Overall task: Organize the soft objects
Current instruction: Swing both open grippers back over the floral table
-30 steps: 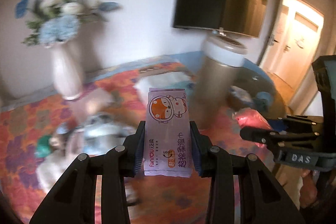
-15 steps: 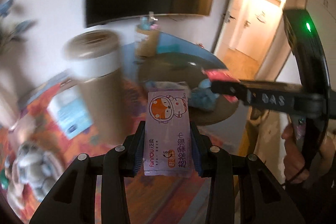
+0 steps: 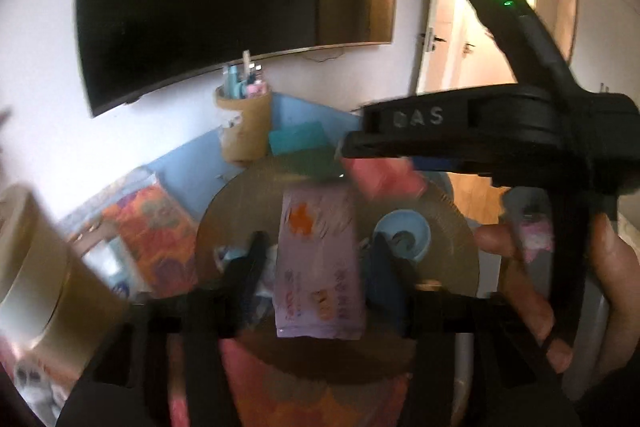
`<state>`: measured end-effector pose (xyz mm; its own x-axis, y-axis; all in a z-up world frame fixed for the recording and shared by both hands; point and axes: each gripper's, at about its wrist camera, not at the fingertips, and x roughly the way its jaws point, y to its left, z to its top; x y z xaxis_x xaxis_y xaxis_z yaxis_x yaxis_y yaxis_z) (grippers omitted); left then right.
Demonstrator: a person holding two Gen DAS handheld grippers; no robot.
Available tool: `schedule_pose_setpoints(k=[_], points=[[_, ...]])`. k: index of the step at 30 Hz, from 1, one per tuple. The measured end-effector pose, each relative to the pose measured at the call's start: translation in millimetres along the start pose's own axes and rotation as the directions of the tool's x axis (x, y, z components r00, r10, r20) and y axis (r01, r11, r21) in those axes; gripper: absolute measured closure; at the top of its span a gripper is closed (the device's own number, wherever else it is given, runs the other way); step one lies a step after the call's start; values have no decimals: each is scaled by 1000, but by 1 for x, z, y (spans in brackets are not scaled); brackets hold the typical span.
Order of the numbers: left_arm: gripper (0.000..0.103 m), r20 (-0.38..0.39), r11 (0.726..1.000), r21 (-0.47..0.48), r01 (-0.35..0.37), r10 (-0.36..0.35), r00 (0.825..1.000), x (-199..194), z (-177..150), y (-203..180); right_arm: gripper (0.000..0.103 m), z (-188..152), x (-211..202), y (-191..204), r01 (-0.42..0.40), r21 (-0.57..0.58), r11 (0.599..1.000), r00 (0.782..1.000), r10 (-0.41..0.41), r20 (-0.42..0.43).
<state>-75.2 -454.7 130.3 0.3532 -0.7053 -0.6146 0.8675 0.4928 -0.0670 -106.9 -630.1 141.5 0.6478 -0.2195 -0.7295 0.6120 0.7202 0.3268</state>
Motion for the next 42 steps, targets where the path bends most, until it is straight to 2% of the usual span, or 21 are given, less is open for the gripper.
schedule_pose_setpoints(k=[1,2,6,9,15,18,21,26,30,33,37,39,40,42], points=[[19,14,1000,-3,11,-11,1000,0,0,-1,30,2,0,-4,-3,10,1000,1000,3,10],[17,25,1000,-2,23,-23,999,-1,-2,-2,30,3,0,-8,-10,10,1000,1000,10,13],[17,10,997,15,70,-71,997,-3,-13,-12,30,-1,-7,-18,-25,16,1000,1000,25,13],[17,9,996,21,88,-88,996,-20,-25,-18,30,-11,-15,-21,-38,10,999,999,38,5],[17,16,994,-26,105,-105,994,-55,-38,-9,30,-46,-35,-4,-52,-77,996,999,51,-20],[17,6,995,-60,83,-83,997,-73,-48,4,30,-64,-46,12,-59,-132,989,998,56,-23],[17,3,995,-95,28,-28,1000,-95,-64,22,30,-85,-60,37,-103,-206,973,995,100,-25],[17,17,983,-180,-45,49,999,-129,-87,54,30,-118,-71,95,-194,-337,921,981,184,-64],[17,34,970,-213,-114,124,992,-161,-101,79,30,-135,-76,138,-262,-399,879,965,243,-99],[17,30,959,-230,-164,175,984,-185,-114,102,30,-154,-78,174,-329,-440,835,944,297,-144],[15,-5,927,-269,-263,271,963,-211,-139,145,29,-181,-65,213,-397,-464,791,917,324,-232],[10,-40,915,-283,-288,289,956,-218,-152,167,28,-197,-52,230,-451,-446,773,889,342,-306],[10,-58,904,-292,-312,308,949,-223,-160,180,28,-205,-44,238,-485,-427,764,867,354,-352],[10,-80,882,-304,-360,353,932,-235,-173,204,27,-217,-30,248,-515,-398,759,840,355,-410]])
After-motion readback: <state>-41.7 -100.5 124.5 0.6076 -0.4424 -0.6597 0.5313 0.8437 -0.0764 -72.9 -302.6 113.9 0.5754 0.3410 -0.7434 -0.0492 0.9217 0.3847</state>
